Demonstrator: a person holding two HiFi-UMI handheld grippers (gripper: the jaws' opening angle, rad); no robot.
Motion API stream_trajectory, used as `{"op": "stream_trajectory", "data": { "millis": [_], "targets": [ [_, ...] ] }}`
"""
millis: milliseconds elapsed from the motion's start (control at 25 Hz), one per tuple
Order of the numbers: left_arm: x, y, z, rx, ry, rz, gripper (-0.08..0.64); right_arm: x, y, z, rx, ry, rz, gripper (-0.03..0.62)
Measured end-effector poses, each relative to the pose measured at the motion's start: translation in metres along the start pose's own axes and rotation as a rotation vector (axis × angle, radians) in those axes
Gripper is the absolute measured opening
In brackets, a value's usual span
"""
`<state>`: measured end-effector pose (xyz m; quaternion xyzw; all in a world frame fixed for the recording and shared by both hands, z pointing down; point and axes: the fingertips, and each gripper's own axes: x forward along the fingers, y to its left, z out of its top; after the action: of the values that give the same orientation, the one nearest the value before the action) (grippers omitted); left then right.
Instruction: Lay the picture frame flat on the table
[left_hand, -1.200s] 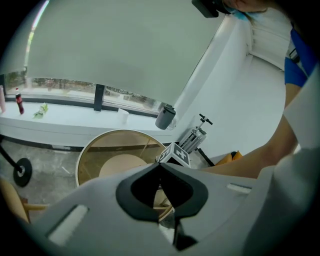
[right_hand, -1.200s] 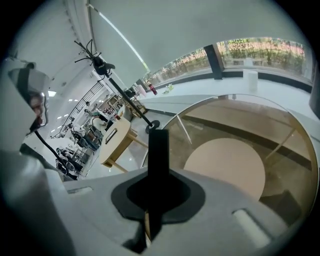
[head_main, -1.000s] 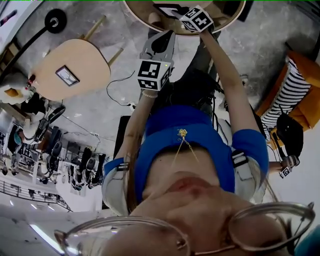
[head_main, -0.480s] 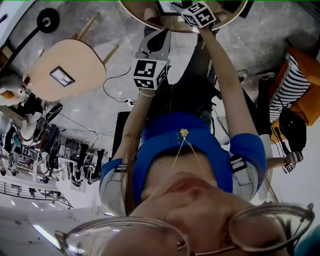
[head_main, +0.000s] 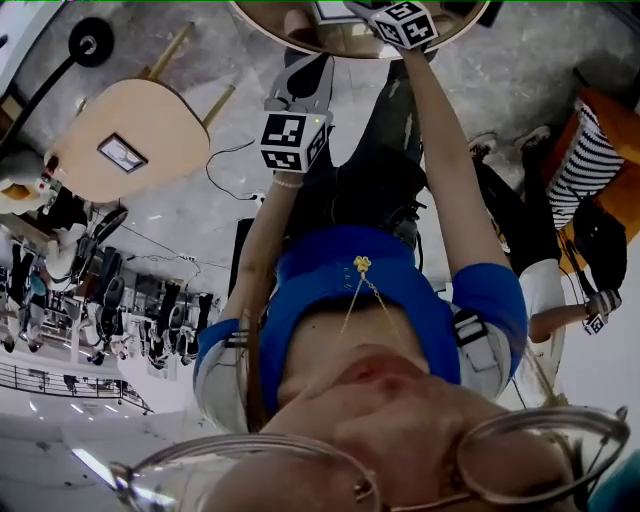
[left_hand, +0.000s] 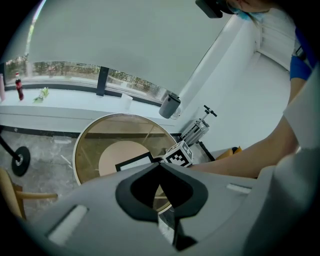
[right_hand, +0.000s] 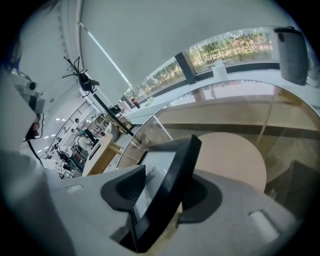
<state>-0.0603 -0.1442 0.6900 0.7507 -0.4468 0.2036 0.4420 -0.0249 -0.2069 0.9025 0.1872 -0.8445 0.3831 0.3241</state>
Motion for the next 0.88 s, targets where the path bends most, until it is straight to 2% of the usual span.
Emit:
{"op": "stream_trajectory", "data": {
  "millis": [280,400,880],
  "targets": [
    [0.004,0.002,-0.005,-0.001,0.012,0.013,-0.005,-0.005,-0.018,-0.006,0.025,-0.053,-0.086,0.247],
    [0.008,0.003,-0.008,-0.011,0.016,0.019,-0.005,-0.006,-0.019,-0.004,0.019,-0.072,-0.094,0.249],
    [0.016,0.003,-0.016,-0.008,0.034,0.022,-0.005,-0.007,-0.027,-0.006,0.007,-0.035,-0.272,0.308]
  ]
}}
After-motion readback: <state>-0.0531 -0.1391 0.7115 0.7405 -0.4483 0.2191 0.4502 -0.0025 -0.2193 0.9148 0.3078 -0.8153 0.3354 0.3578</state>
